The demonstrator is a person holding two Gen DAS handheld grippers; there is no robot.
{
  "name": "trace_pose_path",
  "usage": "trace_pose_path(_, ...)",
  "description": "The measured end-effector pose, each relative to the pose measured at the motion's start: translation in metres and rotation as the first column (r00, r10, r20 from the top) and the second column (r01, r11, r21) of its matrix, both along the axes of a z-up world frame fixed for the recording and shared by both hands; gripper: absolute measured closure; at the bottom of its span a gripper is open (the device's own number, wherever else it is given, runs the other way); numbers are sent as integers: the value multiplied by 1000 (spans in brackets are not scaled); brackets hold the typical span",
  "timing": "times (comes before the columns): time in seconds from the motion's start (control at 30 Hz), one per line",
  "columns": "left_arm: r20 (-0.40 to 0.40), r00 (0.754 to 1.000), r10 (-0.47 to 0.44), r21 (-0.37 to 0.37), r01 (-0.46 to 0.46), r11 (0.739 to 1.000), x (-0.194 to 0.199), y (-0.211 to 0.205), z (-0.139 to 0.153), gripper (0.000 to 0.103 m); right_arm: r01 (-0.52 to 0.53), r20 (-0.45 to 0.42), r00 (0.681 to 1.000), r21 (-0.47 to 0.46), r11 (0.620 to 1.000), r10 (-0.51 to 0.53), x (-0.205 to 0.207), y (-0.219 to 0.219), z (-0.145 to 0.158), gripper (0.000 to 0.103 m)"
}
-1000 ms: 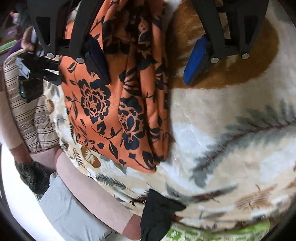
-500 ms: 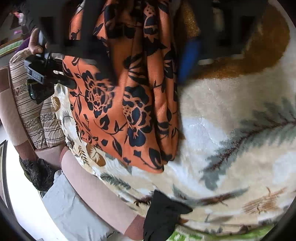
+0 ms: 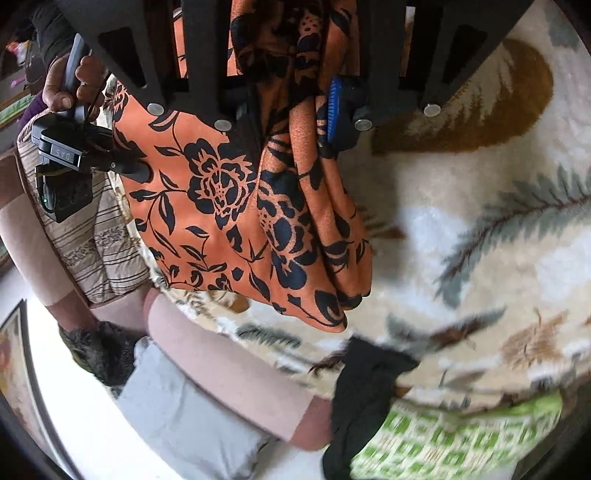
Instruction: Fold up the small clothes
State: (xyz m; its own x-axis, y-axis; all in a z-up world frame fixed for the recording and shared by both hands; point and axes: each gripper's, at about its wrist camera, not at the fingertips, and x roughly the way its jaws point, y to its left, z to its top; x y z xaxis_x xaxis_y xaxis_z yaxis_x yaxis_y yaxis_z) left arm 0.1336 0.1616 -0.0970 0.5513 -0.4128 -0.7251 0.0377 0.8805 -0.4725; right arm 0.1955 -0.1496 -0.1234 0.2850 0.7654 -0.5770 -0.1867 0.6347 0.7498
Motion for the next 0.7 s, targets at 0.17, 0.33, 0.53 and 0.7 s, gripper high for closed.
trace_pose_path(0.17, 52, 998, -22, 23, 21, 1000, -1, -25, 25, 74, 20, 54, 998, 3, 1000, -21, -15, -28, 27, 66)
trace_pose_path(0.33, 75, 996, -41, 36, 38, 999, 0, -57, 37, 74, 49, 97, 994, -12, 999, -48, -25, -61, 49, 66)
trace_pose_path(0.53, 89, 995, -50, 71, 44, 997, 1, -88, 48, 74, 68, 120, 991, -39, 997, -63, -29, -91, 60, 66)
trace_pose_path(0.7, 107, 992, -66, 95, 56, 994, 5, -109, 56, 74, 80, 136, 988, -59, 995, -71, -26, -107, 69, 66)
